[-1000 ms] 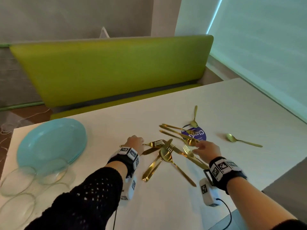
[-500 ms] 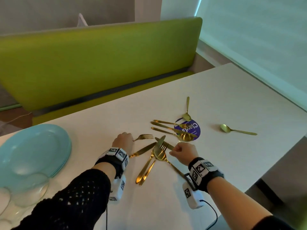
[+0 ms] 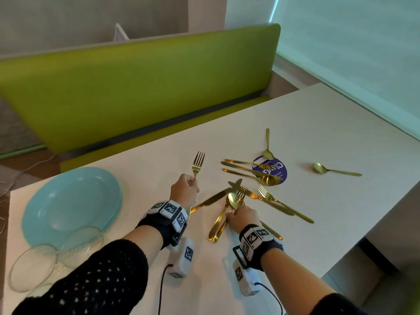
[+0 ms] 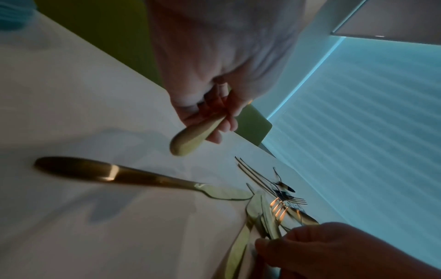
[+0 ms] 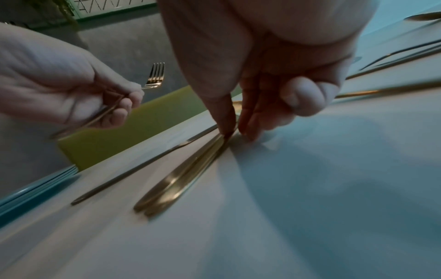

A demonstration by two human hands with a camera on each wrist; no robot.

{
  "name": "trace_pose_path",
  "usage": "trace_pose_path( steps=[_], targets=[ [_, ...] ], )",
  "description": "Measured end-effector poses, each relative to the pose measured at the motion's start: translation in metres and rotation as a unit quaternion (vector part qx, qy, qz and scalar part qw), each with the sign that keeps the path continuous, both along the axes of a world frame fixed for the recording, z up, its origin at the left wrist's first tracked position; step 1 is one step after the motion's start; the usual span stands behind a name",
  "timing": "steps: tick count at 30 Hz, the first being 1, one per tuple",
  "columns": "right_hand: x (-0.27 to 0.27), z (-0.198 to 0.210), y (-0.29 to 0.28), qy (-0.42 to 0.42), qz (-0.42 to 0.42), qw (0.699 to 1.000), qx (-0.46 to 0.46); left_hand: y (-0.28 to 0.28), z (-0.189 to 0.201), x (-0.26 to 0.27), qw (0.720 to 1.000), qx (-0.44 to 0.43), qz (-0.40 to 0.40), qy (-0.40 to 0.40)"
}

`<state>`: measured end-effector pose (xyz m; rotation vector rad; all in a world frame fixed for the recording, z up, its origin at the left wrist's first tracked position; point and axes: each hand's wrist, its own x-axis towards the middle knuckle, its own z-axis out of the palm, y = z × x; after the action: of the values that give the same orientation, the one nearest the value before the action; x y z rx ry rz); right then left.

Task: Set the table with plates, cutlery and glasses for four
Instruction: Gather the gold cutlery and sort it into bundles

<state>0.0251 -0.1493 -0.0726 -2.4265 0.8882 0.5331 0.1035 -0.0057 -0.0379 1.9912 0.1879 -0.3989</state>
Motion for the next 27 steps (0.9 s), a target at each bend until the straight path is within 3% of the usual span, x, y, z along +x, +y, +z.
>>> trace_pose_path(
  steps=[7, 17, 21, 24, 27],
  targets=[
    [0.003, 0.001, 0.004, 0.007, -0.086, 0.995, 0.039, 0.006, 0.006, -0.013, 0.996, -0.062, 0.013, 0.054],
    [0.003, 0.002, 0.005, -0.007, -0.156, 0.981, 0.118, 0.016, 0.006, -0.019, 0.998, -0.04, -0.003, 0.056],
    [0.003, 0.006, 0.006, -0.029, -0.22, 0.956, 0.191, 0.016, 0.004, -0.02, 0.998, -0.038, 0.002, 0.054],
    [0.005, 0.009, 0.008, -0.046, -0.263, 0.919, 0.289, 0.014, 0.003, -0.02, 0.997, -0.038, 0.008, 0.061],
    [0.008, 0.012, 0.009, -0.061, -0.254, 0.9, 0.35, 0.013, 0.002, -0.018, 0.997, -0.037, 0.008, 0.063]
  ],
)
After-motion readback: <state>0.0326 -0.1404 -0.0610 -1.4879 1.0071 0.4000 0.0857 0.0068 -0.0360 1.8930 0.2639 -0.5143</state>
